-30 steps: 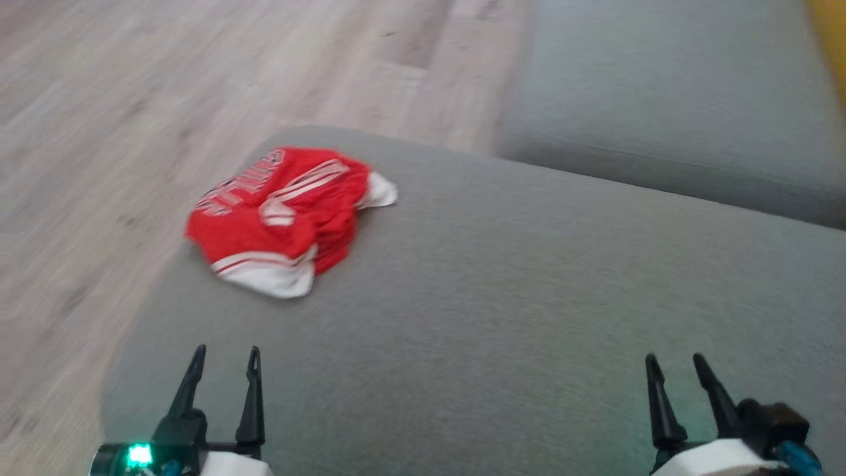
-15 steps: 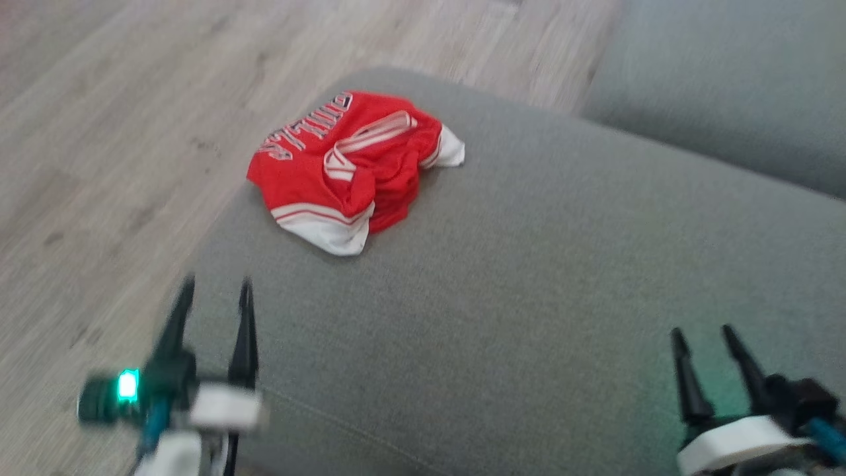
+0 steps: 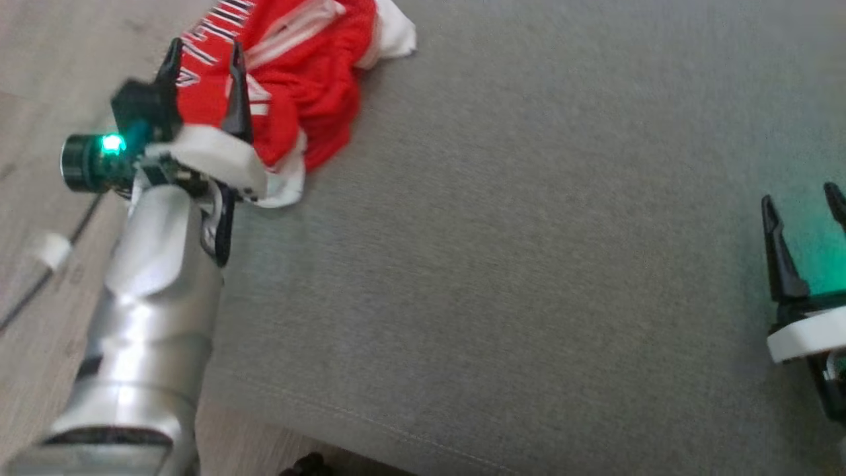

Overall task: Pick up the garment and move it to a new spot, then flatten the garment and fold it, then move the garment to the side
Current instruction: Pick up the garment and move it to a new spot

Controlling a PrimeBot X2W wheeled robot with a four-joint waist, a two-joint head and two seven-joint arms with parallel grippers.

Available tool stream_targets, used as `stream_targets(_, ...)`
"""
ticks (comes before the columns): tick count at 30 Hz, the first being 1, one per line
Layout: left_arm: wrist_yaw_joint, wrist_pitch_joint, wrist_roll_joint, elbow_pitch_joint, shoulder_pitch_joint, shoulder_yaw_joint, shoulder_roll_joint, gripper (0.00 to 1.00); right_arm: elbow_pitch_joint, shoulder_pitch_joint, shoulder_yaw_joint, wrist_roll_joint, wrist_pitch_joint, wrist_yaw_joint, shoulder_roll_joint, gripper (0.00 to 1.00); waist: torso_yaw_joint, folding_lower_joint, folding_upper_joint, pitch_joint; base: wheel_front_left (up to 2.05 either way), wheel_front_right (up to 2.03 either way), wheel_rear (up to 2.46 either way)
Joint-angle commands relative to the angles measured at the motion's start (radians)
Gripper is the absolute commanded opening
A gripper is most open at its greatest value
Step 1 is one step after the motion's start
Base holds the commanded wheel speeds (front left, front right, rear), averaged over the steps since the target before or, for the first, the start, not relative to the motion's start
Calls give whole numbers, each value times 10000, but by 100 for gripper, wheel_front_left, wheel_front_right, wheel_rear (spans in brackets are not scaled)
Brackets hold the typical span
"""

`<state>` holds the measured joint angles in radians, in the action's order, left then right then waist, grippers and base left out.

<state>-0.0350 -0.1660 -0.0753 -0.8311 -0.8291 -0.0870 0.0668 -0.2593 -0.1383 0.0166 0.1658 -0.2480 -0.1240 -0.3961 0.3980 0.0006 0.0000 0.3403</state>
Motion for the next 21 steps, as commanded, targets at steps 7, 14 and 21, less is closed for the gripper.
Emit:
stream_targets(7, 638, 1044, -157, -2575, -1486, 499, 588, 100, 508, -196, 32, 74, -137, -67, -671, 100, -1124, -6, 0, 1310, 0, 0, 0)
stream_targets(14, 832, 1041, -172, -3859, -1653, 425, 779, 0, 505, -186, 9, 26, -137, -67, -623, 100, -1126, -6, 0, 1408, 0, 0, 0)
stream_targets(21, 439, -652, 91, -3560, -1954, 0, 1099, 0, 29, -285, 359, 4, -137, -67, -228, 100, -1134, -6, 0, 624, 0, 0, 0)
